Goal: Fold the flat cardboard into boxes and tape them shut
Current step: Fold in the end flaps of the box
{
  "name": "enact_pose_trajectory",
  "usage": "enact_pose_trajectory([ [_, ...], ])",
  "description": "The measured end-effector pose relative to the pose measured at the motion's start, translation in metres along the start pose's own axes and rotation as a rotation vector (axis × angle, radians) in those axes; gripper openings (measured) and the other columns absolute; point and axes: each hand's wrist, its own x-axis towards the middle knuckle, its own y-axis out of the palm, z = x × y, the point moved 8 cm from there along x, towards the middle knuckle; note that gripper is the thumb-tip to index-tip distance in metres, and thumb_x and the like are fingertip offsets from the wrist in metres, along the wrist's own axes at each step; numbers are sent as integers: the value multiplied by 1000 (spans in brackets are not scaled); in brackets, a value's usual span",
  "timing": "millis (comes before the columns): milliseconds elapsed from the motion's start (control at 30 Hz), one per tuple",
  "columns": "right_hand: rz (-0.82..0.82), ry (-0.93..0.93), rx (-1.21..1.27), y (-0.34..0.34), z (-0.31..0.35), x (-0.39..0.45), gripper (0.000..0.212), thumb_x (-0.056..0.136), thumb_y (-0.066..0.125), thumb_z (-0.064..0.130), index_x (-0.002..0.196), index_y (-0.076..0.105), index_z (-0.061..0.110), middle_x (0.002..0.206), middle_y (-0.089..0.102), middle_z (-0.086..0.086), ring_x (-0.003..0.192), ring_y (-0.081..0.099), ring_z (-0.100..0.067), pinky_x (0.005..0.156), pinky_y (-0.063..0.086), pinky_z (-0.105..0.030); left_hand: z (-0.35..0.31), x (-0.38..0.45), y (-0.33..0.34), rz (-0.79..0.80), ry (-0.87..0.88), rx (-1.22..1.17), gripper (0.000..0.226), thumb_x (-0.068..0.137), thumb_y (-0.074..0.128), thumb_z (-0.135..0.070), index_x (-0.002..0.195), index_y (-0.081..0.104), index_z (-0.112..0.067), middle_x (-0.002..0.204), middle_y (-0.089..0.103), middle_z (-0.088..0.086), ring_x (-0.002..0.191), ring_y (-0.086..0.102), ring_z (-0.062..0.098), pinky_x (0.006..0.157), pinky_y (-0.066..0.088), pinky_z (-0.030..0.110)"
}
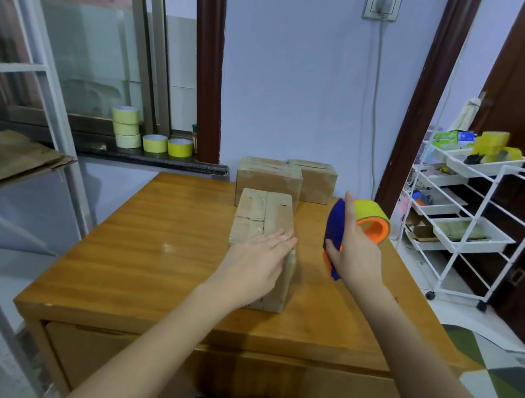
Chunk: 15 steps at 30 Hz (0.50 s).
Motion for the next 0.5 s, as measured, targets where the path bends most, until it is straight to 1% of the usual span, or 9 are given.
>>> enact_pose_trajectory([
  [67,31,-43,133,7,3,-7,95,90,63,21,145,-14,34,89,63,-12,68,62,-27,52,40,-30,0,1,0,12,-7,13,56,100,39,-18,151,18,-24,158,17,-7,144,15,4,114,11,21],
  [133,94,-104,195,17,8,-16,93,90,64,19,144,-9,37,101,64,-14,77,64,-25,59,41,-26,0,1,1,19,-3,20,59,98,42,-16,151,19,-25,158,17,-7,144,15,4,113,9,20],
  [200,112,-133,229,21,10,-24,91,89,65,18,148,-3,33,118,57,-14,86,64,-25,64,45,-26,1,0,2,22,-8,12,59,98,43,-16,151,20,-25,158,18,-8,144,15,4,112,8,19],
  [233,96,-138,247,20,9,-26,90,88,66,17,150,2,30,123,51,-15,89,64,-26,66,49,-29,1,0,1,20,-15,5,59,98,43,-15,151,20,-25,158,19,-8,144,16,4,113,8,19],
  [333,101,-106,338,18,3,-33,85,86,70,15,151,15,21,130,46,-14,99,62,-28,74,53,-35,2,1,1,14,-28,-20,58,98,43,-16,151,22,-26,157,20,-9,144,16,3,114,10,20],
  [367,108,-132,349,15,2,-37,82,85,70,16,150,20,20,128,49,-13,99,62,-28,76,53,-34,2,1,1,13,-34,-28,57,98,43,-16,150,22,-26,157,21,-10,144,17,3,114,11,20],
  [400,82,-202,340,10,4,-42,79,84,71,17,148,26,20,123,54,-10,96,63,-26,74,51,-31,3,1,1,14,-40,-37,57,98,43,-16,150,23,-27,157,21,-10,143,17,3,114,11,21],
  [467,-10,-394,241,-4,11,-53,72,80,76,19,141,38,24,100,63,-4,83,62,-23,68,44,-25,5,1,2,15,-54,-53,56,98,43,-17,149,25,-28,156,23,-11,143,18,2,114,13,21],
  [500,-43,-451,200,-7,11,-58,69,79,77,19,138,42,25,91,64,-2,77,61,-21,65,42,-24,5,0,2,13,-61,-59,55,98,43,-18,149,26,-28,156,24,-12,143,19,1,114,13,21],
])
